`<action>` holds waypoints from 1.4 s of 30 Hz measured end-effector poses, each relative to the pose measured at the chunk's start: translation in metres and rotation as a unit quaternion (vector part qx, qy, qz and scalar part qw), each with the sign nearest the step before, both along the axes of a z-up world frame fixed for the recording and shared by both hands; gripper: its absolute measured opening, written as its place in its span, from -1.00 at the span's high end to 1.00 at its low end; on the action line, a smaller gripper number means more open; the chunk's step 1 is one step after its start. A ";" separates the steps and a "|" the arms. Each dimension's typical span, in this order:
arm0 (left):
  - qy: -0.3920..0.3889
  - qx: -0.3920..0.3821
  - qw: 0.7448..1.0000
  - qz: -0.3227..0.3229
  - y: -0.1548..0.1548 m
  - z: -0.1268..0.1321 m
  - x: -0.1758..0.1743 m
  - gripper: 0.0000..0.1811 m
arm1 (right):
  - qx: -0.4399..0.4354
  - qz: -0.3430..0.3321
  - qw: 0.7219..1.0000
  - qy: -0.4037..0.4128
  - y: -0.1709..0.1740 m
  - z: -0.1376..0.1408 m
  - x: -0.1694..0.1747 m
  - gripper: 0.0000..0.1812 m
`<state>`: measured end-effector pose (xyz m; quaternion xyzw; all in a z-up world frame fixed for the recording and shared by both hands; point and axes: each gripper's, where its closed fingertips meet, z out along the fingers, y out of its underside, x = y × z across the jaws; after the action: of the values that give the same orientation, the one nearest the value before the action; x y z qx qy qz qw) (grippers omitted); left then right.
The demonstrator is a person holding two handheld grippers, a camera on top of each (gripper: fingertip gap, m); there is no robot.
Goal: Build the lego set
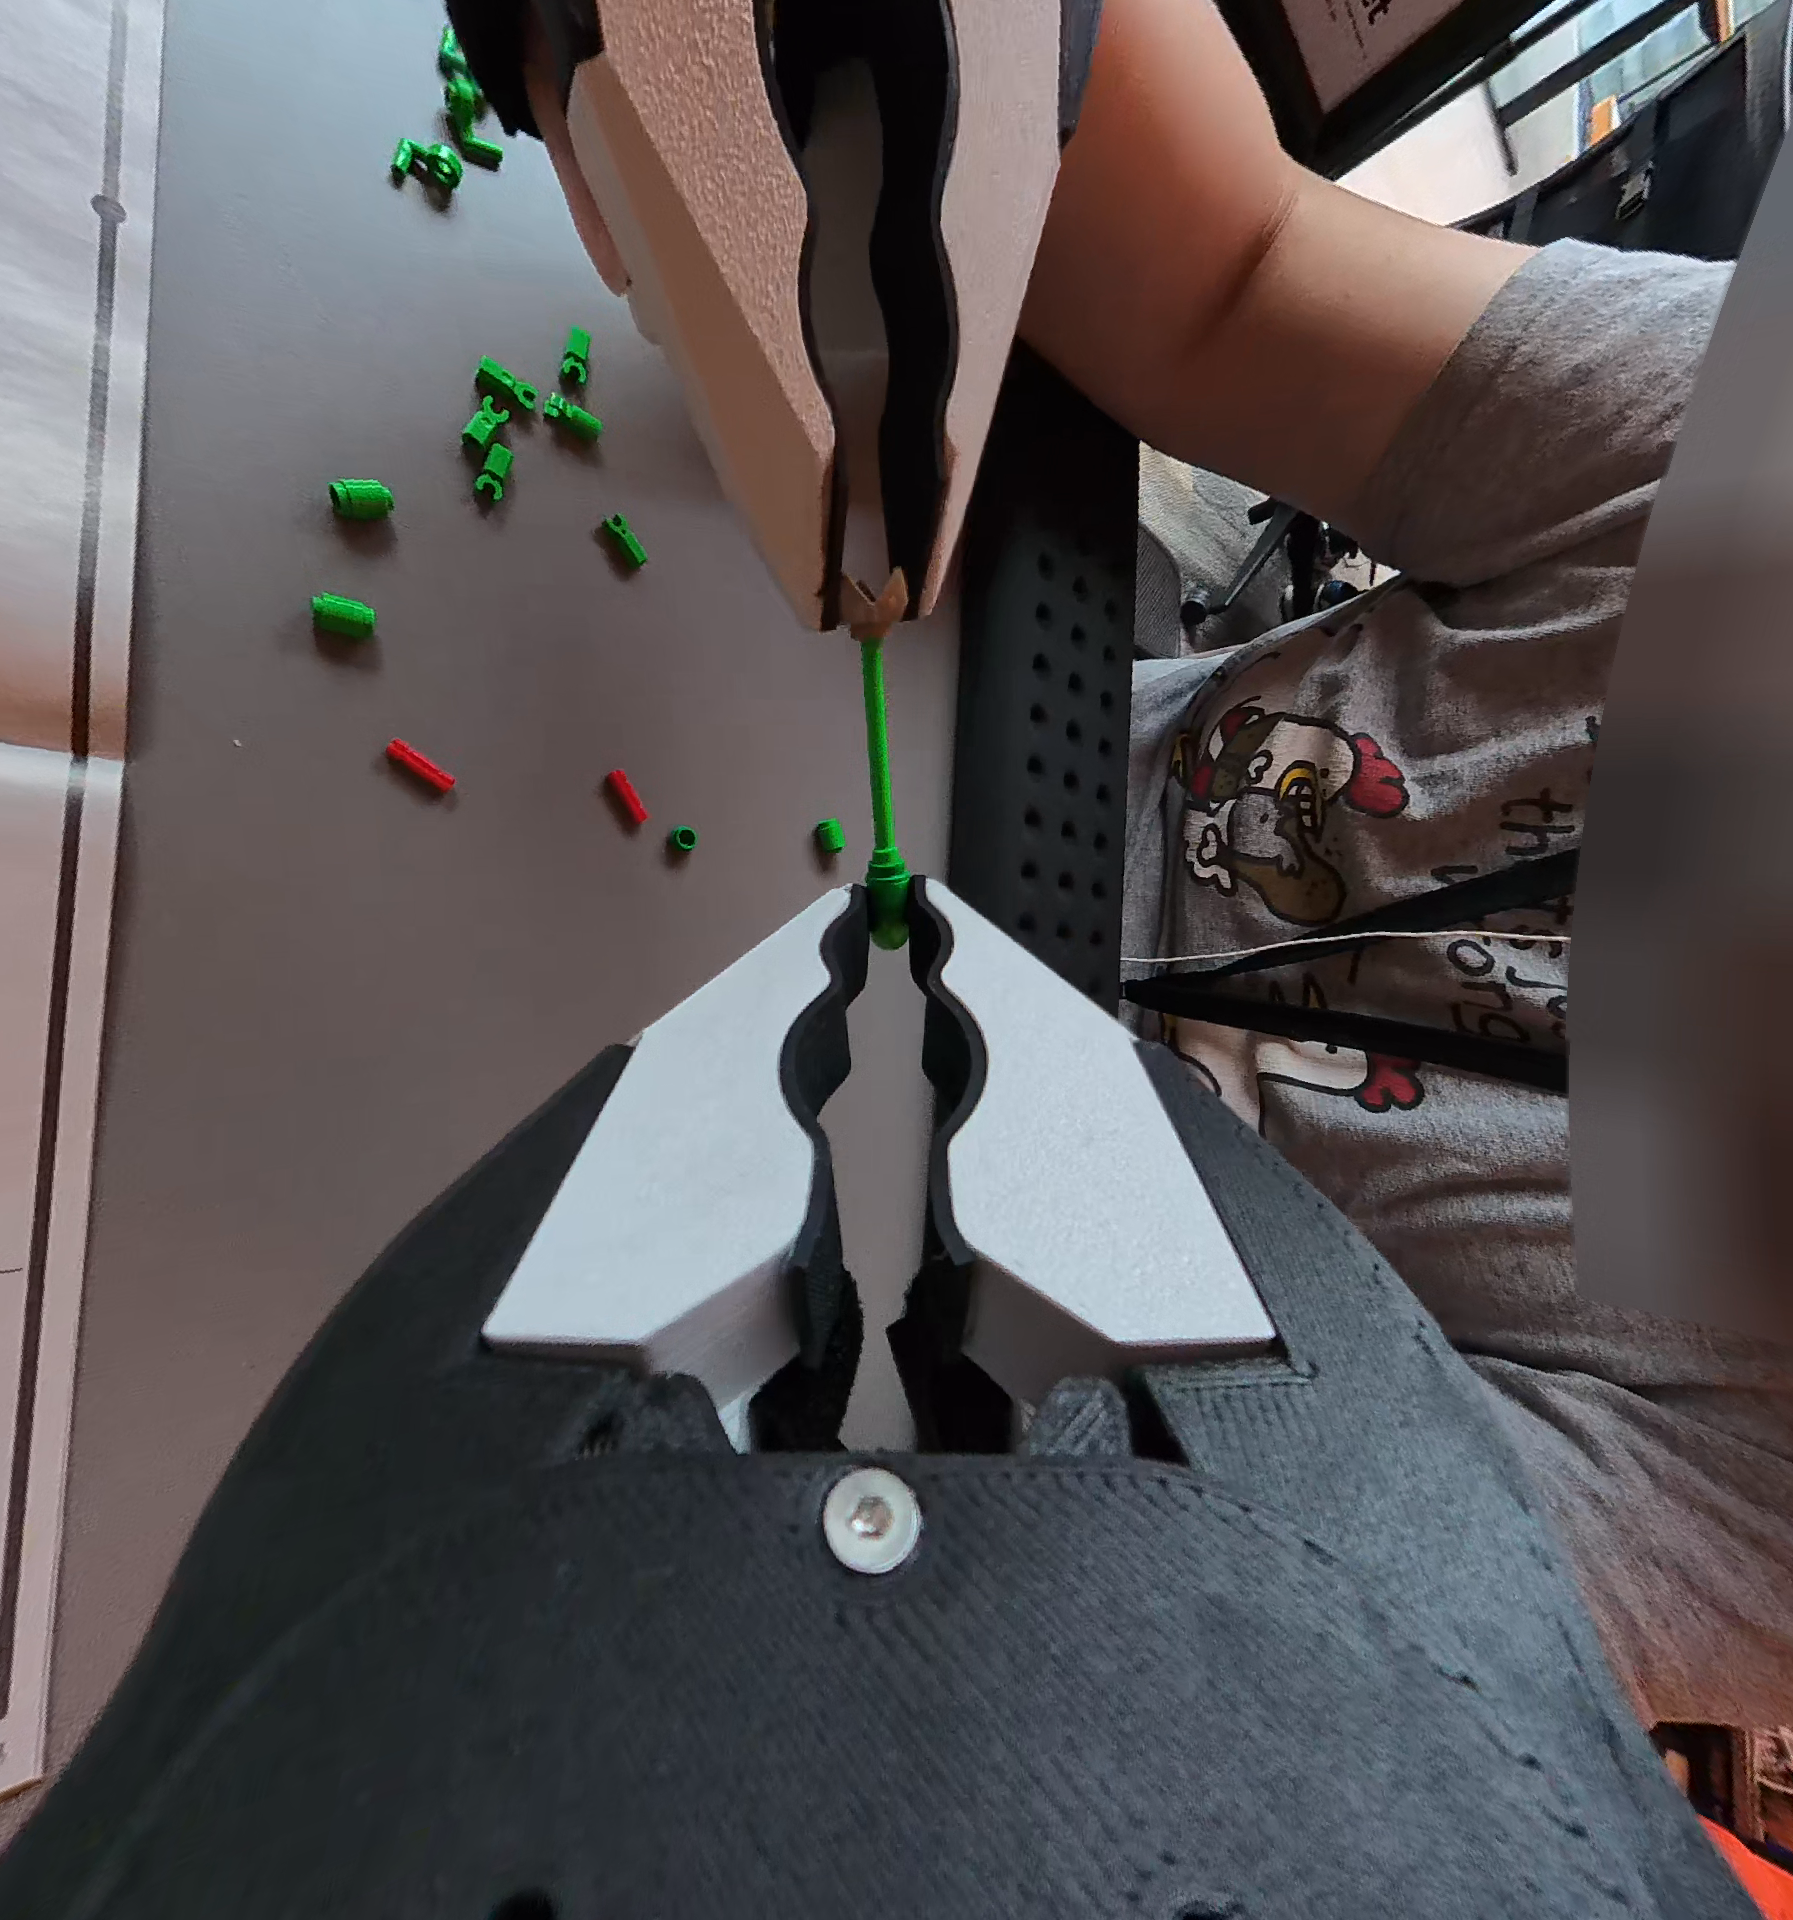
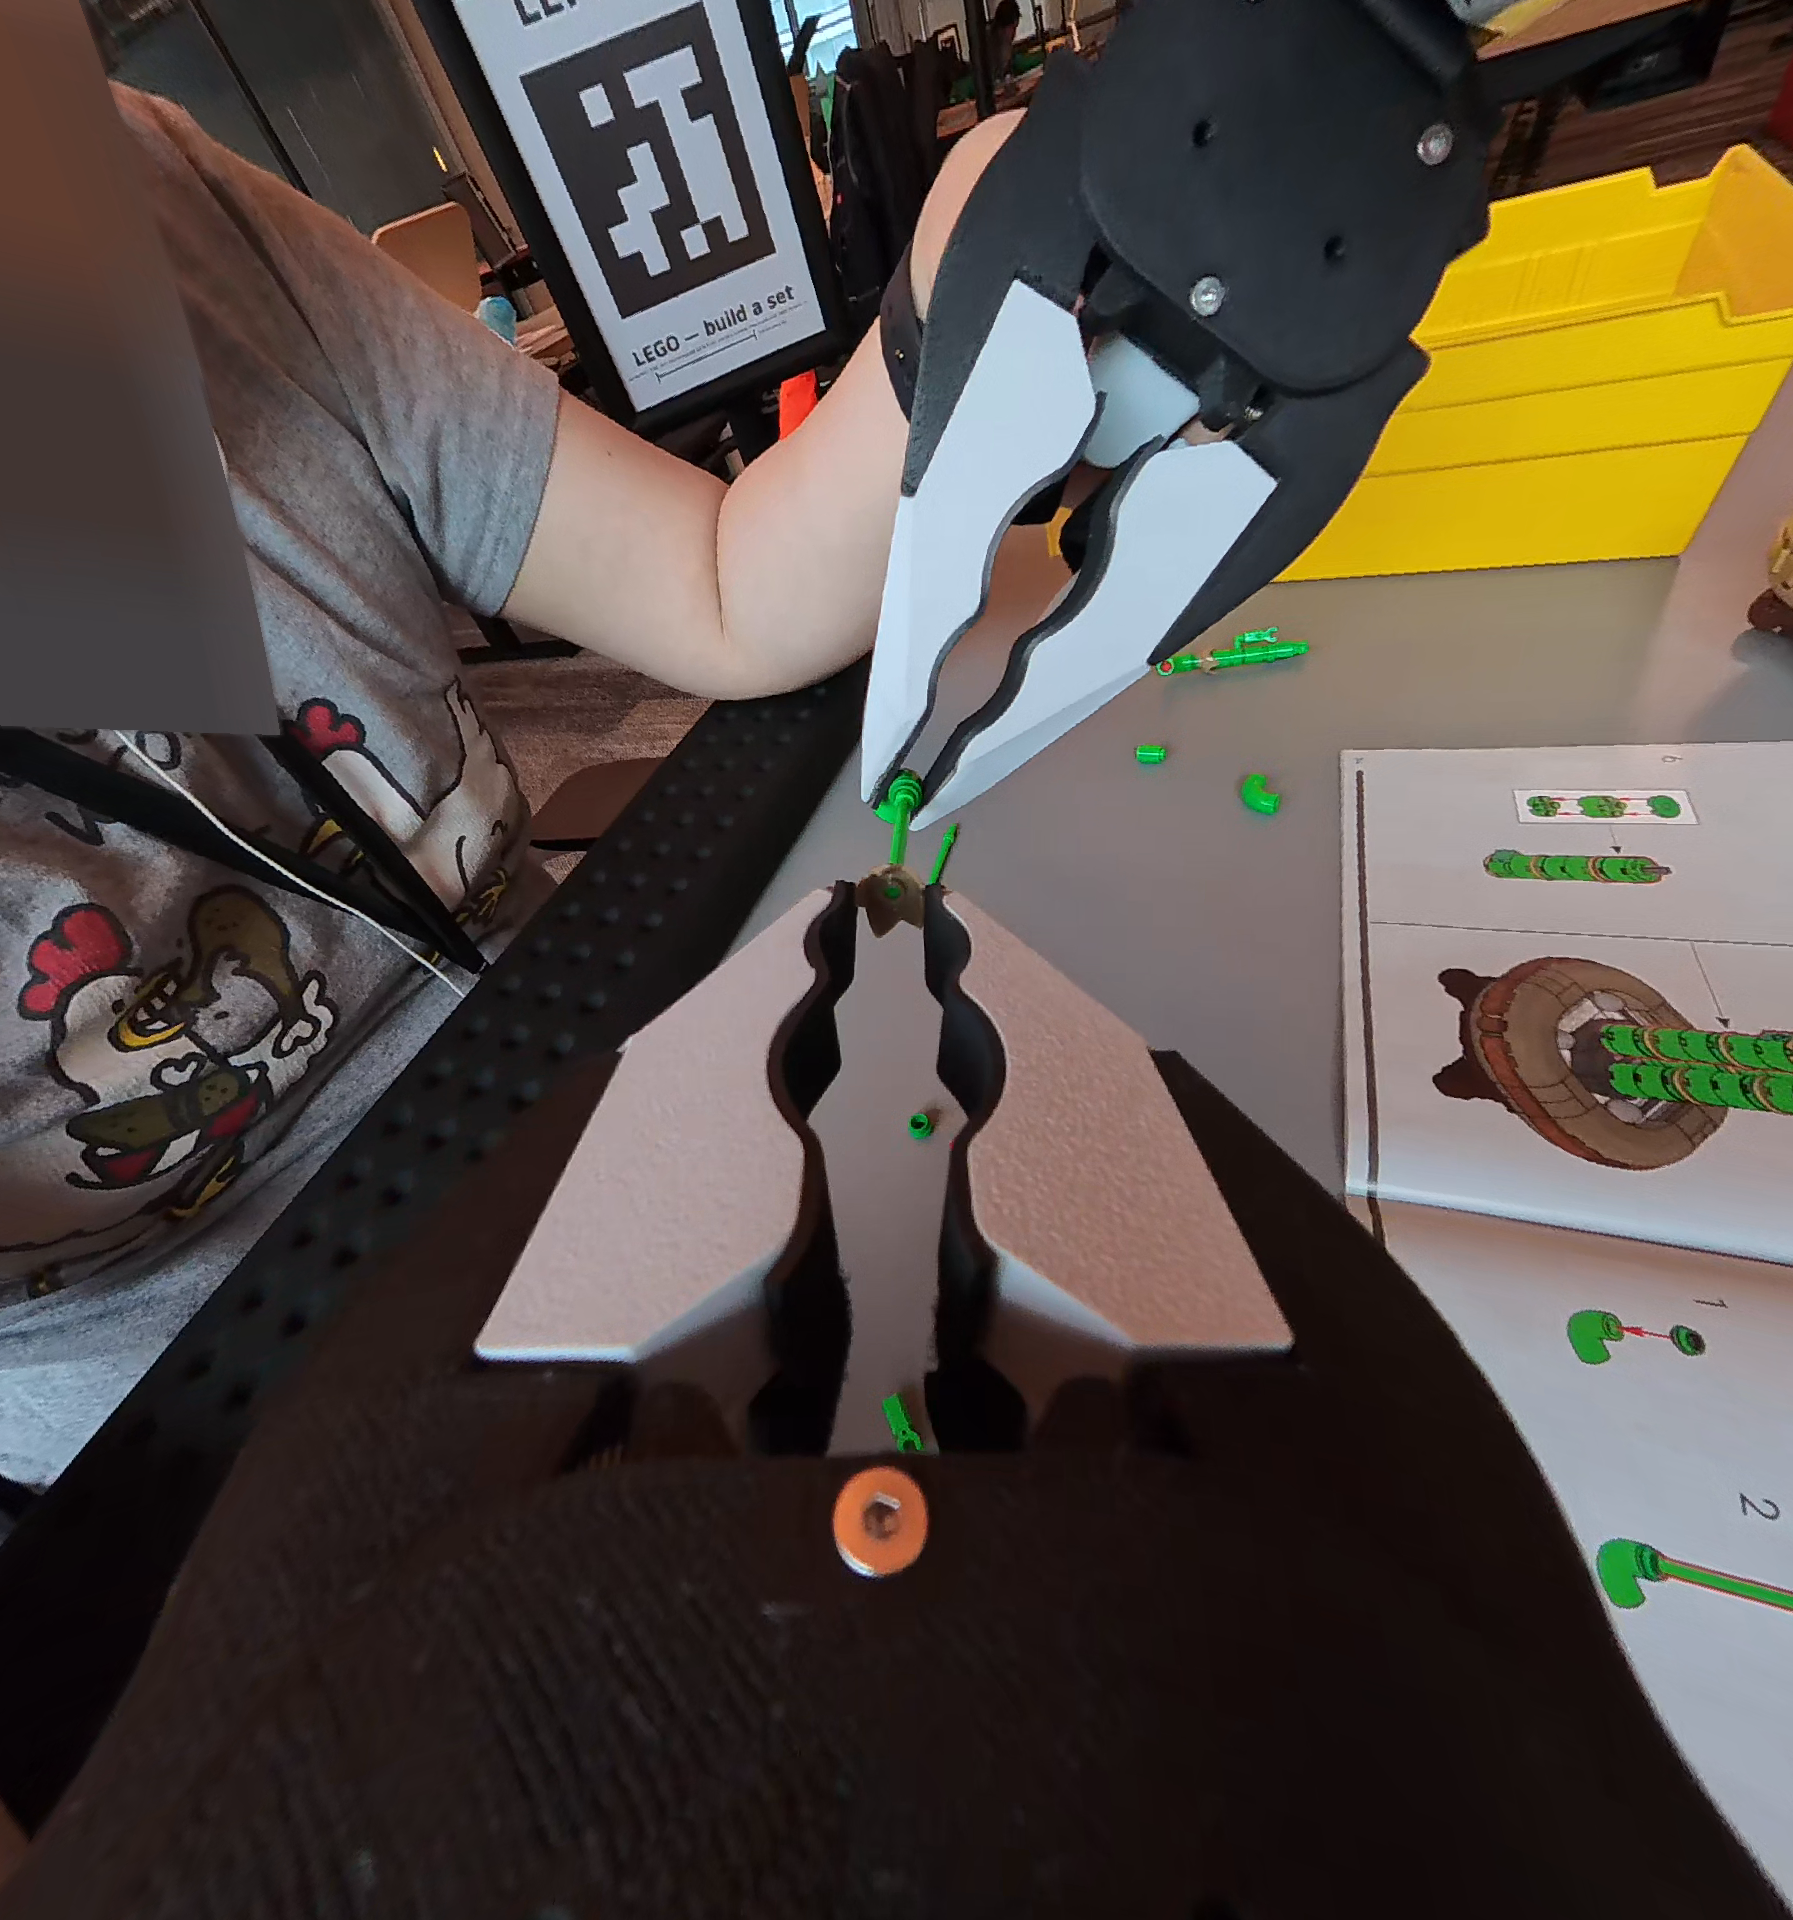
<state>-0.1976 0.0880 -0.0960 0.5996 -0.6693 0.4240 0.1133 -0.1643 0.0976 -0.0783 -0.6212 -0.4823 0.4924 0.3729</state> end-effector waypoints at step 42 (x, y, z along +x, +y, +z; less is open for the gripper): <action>-0.014 -0.114 0.993 0.035 0.004 -0.002 0.020 0.94 | 0.007 -0.083 0.997 0.003 -0.002 -0.011 0.017 0.87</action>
<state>-0.1774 0.0923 -0.0979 0.5999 -0.5969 0.5092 0.1564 -0.1474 0.0961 -0.0896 -0.6551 -0.4313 0.4581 0.4183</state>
